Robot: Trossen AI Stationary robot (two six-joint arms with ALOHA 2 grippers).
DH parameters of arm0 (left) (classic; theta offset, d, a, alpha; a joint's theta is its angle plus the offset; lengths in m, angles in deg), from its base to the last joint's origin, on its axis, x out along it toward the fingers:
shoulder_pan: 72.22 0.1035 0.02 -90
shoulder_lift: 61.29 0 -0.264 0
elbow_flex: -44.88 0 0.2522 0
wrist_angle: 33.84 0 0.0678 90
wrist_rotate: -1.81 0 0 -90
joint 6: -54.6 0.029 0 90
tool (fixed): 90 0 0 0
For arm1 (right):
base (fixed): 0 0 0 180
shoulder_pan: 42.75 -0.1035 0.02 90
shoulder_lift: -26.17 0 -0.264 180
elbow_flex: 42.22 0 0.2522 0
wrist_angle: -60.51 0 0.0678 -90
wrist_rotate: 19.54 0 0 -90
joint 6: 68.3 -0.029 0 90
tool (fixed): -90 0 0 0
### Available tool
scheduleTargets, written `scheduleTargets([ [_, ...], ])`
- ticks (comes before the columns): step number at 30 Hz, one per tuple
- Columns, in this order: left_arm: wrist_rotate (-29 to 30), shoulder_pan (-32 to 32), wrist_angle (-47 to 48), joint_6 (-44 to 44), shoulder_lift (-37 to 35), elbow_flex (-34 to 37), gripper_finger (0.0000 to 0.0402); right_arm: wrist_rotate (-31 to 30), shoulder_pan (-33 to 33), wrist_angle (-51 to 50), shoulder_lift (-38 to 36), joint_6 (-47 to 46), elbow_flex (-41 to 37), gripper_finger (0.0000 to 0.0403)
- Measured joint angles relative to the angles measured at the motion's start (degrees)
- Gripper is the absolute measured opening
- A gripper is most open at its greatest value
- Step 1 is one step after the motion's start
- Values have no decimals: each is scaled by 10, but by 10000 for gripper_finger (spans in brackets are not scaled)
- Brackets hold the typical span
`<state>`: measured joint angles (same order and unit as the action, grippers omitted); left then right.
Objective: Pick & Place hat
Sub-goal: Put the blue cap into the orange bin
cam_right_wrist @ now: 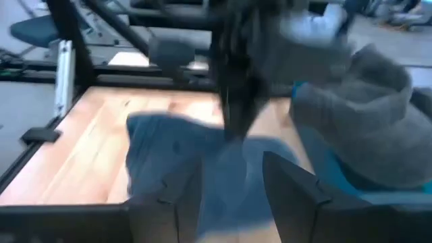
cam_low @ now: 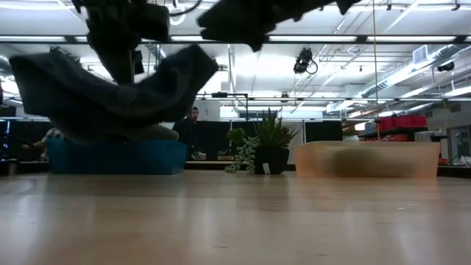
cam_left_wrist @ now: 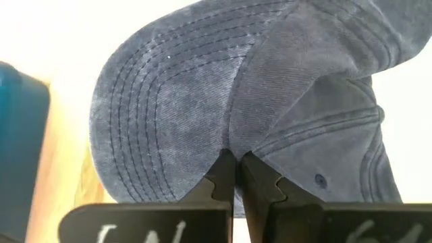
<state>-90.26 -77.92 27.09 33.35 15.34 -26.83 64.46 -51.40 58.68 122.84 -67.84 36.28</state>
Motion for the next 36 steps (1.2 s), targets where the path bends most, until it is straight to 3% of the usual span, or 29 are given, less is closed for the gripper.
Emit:
scheduleTargets([
  [4, 0, 12, -12, 1, 35, -3, 12, -20, -4, -21, 49, 15, 64, 159],
  [12, 25, 18, -61, 25, 61, -3, 15, -26, -2, -221, 131, -32, 184, 159],
  [22, 38, 17, -89, 36, 58, -3, 18, -37, 13, -223, 174, -72, 191, 159],
  [28, 37, 16, -91, 54, 58, -3, 14, -61, 14, -234, 174, -4, 191, 155],
  [36, 34, 16, -94, 74, 58, -3, 16, -66, 15, -239, 174, -4, 191, 99],
])
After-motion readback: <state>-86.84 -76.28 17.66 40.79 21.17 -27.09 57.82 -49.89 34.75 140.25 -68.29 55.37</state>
